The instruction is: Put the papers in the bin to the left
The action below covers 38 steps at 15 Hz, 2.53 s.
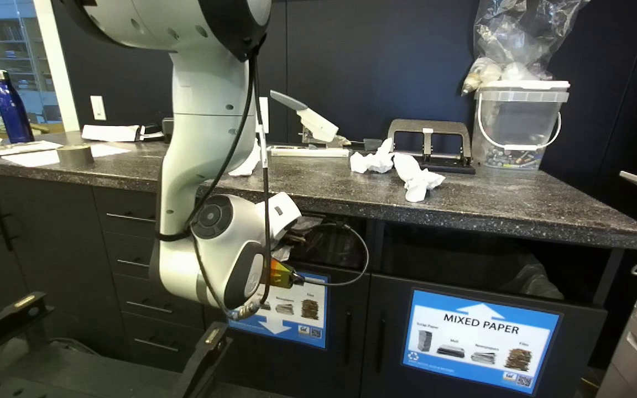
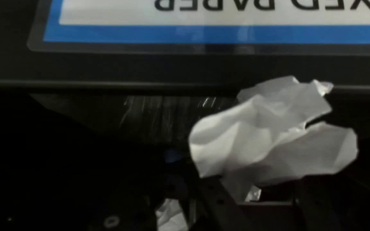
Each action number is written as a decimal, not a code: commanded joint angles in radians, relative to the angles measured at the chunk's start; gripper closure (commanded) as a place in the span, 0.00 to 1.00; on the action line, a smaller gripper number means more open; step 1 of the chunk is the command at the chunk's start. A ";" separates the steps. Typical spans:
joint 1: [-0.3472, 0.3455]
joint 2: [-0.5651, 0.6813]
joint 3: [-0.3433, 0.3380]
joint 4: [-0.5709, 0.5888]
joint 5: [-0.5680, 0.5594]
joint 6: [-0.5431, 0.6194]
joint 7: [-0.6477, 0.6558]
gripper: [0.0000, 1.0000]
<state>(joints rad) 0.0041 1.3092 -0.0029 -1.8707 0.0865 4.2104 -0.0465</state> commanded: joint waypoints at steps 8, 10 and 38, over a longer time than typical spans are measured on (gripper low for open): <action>0.018 0.007 0.002 0.031 0.006 0.044 0.018 0.64; 0.019 0.009 0.004 0.040 0.006 0.042 0.020 0.56; 0.164 0.025 -0.072 0.121 0.127 -0.021 -0.174 0.00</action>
<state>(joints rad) 0.1400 1.3154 -0.0538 -1.7836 0.1789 4.1506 -0.1919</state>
